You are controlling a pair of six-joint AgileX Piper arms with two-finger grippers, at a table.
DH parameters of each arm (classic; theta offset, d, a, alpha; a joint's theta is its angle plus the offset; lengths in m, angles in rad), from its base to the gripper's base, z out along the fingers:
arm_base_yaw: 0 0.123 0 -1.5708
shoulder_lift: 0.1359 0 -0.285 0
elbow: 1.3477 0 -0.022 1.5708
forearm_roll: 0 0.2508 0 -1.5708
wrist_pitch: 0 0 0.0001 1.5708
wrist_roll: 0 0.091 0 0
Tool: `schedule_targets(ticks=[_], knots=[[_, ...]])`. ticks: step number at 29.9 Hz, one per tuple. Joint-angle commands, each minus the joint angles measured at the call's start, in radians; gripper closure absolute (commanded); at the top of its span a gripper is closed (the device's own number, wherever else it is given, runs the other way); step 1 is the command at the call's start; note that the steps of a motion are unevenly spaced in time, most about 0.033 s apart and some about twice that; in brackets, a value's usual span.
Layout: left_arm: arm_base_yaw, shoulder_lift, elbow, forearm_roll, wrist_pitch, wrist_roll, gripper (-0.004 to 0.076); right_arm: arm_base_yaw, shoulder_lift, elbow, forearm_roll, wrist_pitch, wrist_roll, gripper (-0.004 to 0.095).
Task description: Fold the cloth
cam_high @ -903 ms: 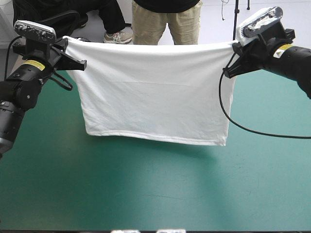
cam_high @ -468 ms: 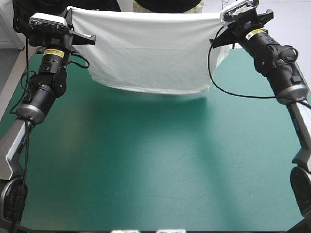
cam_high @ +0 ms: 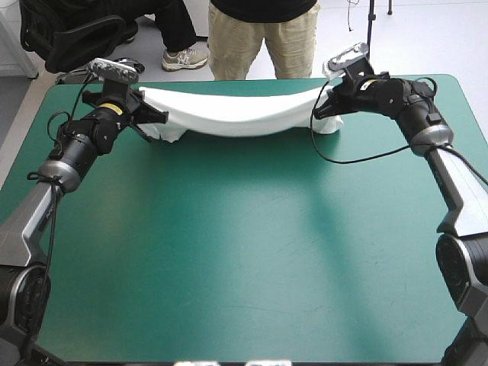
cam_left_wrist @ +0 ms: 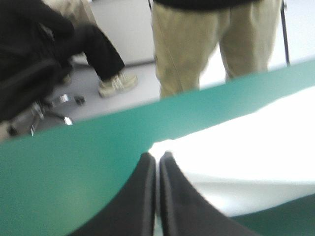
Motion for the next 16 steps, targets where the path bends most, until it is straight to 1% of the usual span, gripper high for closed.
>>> schedule_targets(ticks=[1, 2, 4, 7, 11, 13, 16], knots=[[-0.003, -0.045, 0.004, -0.028, 0.140, -0.010, 0.0741, -0.008, -0.051, 0.001, 0.010, 0.101, -0.008, 0.0925], [-0.003, -0.045, 0.021, -0.028, 0.187, -0.010, 0.0741, -0.010, -0.053, 0.014, 0.005, 0.153, -0.008, 0.0925], [-0.003, -0.045, 0.047, -0.028, 0.245, -0.010, 0.0741, -0.010, -0.058, 0.036, -0.011, 0.221, -0.004, 0.0925], [-0.003, -0.057, 0.086, -0.028, 0.323, -0.008, 0.0741, -0.010, -0.084, 0.087, -0.025, 0.289, -0.004, 0.0925], [-0.003, -0.085, 0.121, -0.026, 0.378, 0.036, 0.0741, -0.010, -0.152, 0.179, -0.058, 0.384, -0.002, 0.0925], [-0.003, -0.102, 0.133, -0.026, 0.418, 0.080, 0.0741, -0.010, -0.196, 0.233, -0.099, 0.398, 0.014, 0.0925], [-0.003, -0.121, 0.134, -0.026, 0.545, 0.144, 0.0741, -0.010, -0.268, 0.319, -0.168, 0.421, 0.063, 0.0925]])
